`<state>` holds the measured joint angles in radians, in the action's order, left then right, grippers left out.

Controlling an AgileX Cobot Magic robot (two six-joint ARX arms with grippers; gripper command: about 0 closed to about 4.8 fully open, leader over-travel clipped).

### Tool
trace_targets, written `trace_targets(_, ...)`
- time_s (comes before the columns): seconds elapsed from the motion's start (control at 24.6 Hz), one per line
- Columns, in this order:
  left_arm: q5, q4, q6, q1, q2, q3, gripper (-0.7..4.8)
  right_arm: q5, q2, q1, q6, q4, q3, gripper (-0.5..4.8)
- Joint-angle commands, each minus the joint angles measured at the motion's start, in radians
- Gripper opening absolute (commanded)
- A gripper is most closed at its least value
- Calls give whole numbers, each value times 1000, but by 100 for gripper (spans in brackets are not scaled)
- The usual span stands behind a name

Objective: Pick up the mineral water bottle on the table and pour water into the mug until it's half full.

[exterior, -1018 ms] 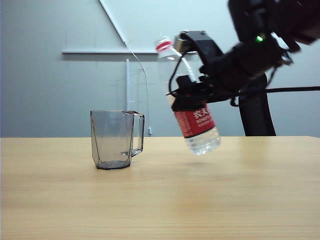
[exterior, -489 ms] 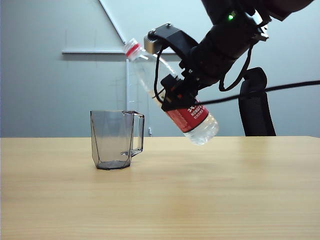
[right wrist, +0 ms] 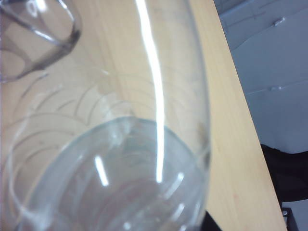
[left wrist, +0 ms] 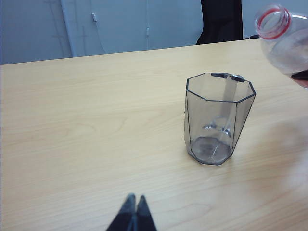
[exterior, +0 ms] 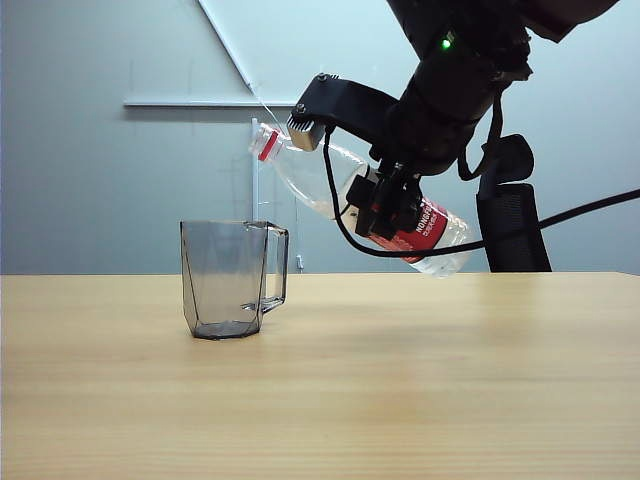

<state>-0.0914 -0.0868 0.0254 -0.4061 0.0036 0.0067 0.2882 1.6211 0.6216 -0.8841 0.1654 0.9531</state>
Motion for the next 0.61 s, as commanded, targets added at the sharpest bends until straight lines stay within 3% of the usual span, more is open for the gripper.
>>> trace_targets(0.04,1,13,-3,1,2,2,-2,9,-10,3,-15,73,11,278)
trace_targets(0.61,1,13,-3,0,2,2,-2,53,44,9,-194,181,11,278)
